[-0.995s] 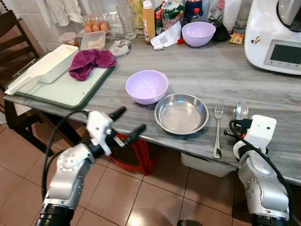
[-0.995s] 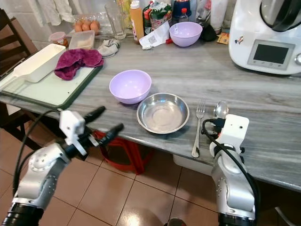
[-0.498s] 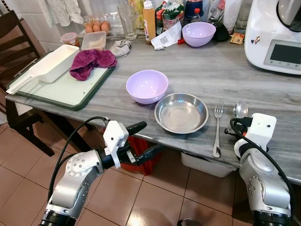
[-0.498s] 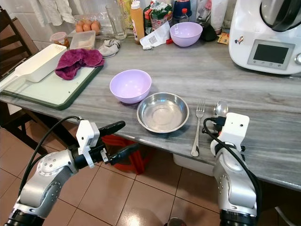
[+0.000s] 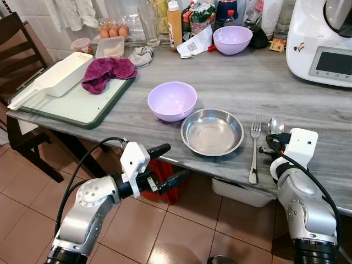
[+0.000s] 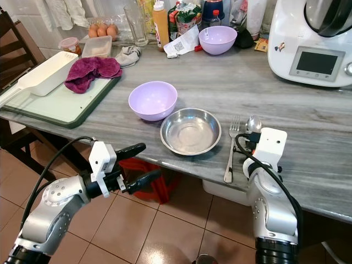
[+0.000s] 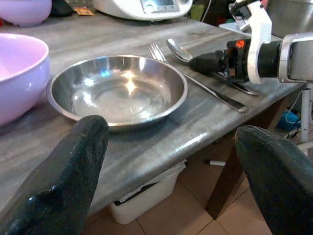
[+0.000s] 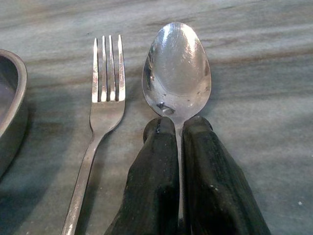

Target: Setting the table

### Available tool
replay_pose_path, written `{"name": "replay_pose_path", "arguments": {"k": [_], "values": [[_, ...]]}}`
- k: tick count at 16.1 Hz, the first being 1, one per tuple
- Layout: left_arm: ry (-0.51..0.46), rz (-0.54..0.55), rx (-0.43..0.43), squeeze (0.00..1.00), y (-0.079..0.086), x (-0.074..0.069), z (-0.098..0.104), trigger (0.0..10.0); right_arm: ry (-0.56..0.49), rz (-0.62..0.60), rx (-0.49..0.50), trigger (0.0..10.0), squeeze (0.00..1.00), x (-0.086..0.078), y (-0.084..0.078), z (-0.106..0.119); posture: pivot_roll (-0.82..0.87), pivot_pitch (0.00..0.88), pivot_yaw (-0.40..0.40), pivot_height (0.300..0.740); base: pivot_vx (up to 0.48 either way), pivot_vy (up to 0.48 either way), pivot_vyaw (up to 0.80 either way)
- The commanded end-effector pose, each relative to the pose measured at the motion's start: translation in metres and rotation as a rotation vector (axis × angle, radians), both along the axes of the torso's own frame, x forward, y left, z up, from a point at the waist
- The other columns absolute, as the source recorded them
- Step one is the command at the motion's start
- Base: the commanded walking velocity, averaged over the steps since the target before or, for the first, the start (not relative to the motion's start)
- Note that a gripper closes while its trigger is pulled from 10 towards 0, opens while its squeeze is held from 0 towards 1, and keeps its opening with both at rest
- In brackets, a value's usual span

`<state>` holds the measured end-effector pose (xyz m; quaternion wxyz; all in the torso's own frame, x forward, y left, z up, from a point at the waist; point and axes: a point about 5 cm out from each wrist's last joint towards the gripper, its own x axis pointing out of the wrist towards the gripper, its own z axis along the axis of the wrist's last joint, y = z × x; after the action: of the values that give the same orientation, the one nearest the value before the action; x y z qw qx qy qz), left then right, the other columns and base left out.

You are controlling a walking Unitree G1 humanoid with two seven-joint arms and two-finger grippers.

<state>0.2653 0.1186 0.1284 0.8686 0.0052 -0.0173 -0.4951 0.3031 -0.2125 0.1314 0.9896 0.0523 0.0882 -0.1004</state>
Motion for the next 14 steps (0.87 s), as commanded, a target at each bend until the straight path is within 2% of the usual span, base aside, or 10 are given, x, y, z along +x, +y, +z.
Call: {"name": "replay_pose_path", "arguments": {"k": [1, 2, 3, 10, 12, 13, 14], "values": [[0.015, -0.008, 0.027, 0.00, 0.003, -0.003, -0.007, 10.0, 0.048, 0.014, 0.014, 10.0, 0.00, -0.001, 0.003, -0.009, -0.25, 0.118, 0.106, 0.740, 0.000, 0.000, 0.00], [0.022, -0.008, 0.029, 0.00, 0.004, -0.004, -0.011, 10.0, 0.059, 0.021, 0.020, 10.0, 0.92, -0.002, 0.004, -0.011, -0.25, 0.119, 0.107, 0.740, 0.000, 0.000, 0.00], [0.026, -0.009, 0.030, 0.00, 0.005, -0.004, -0.014, 10.0, 0.066, 0.025, 0.024, 10.0, 1.00, -0.003, 0.005, -0.013, -0.25, 0.120, 0.109, 0.740, 0.000, 0.000, 0.00], [0.035, -0.011, 0.033, 0.00, 0.007, -0.004, -0.023, 10.0, 0.058, 0.023, 0.040, 10.0, 1.00, -0.003, 0.006, -0.013, -0.25, 0.116, 0.117, 0.740, 0.000, 0.000, 0.00], [0.025, -0.005, 0.033, 0.00, 0.008, -0.002, -0.023, 10.0, 0.031, 0.016, 0.040, 10.0, 1.00, -0.003, 0.005, -0.007, -0.25, 0.113, 0.118, 0.740, 0.000, 0.000, 0.00], [0.016, 0.010, 0.030, 0.00, 0.009, -0.001, -0.022, 10.0, 0.009, 0.007, 0.038, 10.0, 1.00, -0.003, 0.004, -0.003, -0.25, 0.113, 0.118, 0.740, 0.000, 0.000, 0.00], [-0.017, 0.069, 0.024, 0.00, 0.011, 0.005, -0.018, 10.0, -0.029, -0.002, 0.033, 10.0, 1.00, -0.003, 0.004, 0.004, -0.25, 0.112, 0.118, 0.740, 0.000, 0.000, 0.00]]}}
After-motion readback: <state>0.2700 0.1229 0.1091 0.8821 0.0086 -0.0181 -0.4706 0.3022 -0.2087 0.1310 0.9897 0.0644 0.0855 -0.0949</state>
